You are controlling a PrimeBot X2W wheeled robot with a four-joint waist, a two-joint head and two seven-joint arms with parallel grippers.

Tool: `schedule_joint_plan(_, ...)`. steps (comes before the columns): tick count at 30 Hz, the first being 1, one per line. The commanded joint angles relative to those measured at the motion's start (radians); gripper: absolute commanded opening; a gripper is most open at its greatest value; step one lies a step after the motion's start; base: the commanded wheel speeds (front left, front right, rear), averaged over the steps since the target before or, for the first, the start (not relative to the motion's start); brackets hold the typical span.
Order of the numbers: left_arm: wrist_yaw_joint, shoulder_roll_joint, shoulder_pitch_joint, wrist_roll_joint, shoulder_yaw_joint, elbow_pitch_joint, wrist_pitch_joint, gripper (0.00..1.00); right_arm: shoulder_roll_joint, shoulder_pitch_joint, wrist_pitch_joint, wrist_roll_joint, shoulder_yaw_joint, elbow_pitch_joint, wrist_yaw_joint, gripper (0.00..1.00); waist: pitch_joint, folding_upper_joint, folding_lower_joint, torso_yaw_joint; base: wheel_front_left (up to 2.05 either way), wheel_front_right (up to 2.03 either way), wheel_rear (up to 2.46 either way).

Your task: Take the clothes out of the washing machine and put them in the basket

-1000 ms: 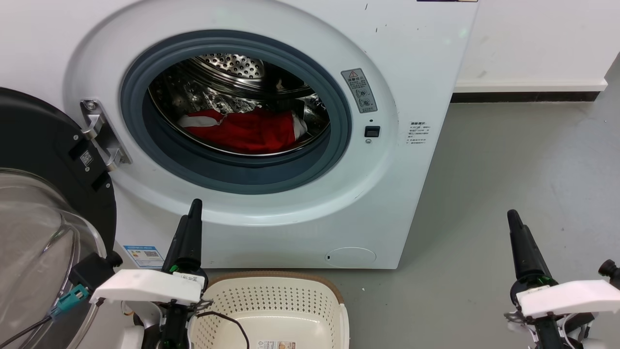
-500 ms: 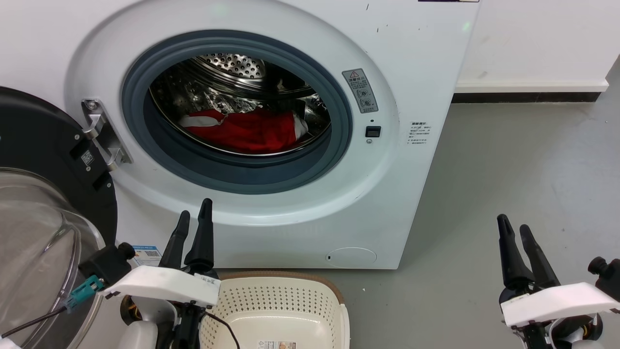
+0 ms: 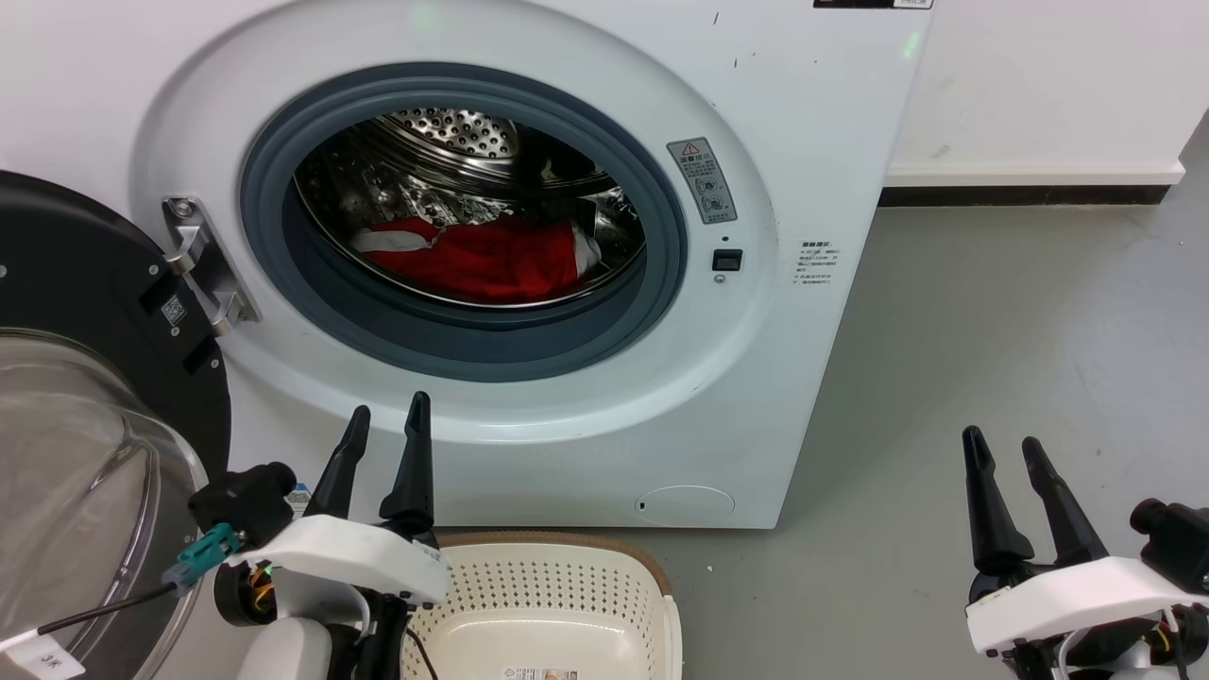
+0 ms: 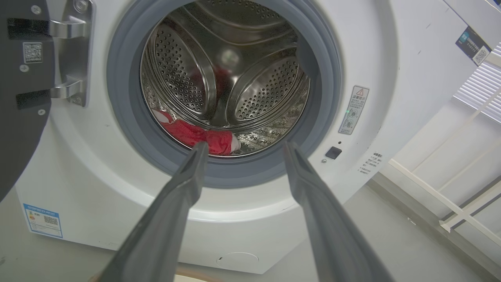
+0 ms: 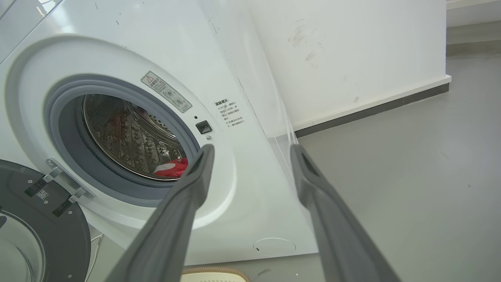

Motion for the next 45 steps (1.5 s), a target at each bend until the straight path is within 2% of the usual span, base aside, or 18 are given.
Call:
schedule_joint_plan(1,0.005,0.005,-0.026,0.033,-0.009,-0.005,-0.011,1.0,-0.001,0.004,-0.004,-0.035,0.001,-0.02,0.0,1.0,-0.001,-0.0001,0.0,0.0,0.0,0.0,0.0)
schedule_joint_plan(16,0.03,0.024,-0.033,0.185,-0.043,0.007,-0.048,1.0,-0.001,0.014,-0.023,-0.202,-0.005,-0.023,0.0,1.0,0.0,-0.0001,0.0,0.005,0.0,0.0,0.0)
schedule_joint_plan(45,0.053,0.024,-0.033,0.404,-0.074,0.038,-0.109,1.0,0.0,0.016,-0.076,-0.448,-0.003,-0.023,0.0,1.0,0.003,-0.0001,0.0,0.026,0.0,0.0,0.0)
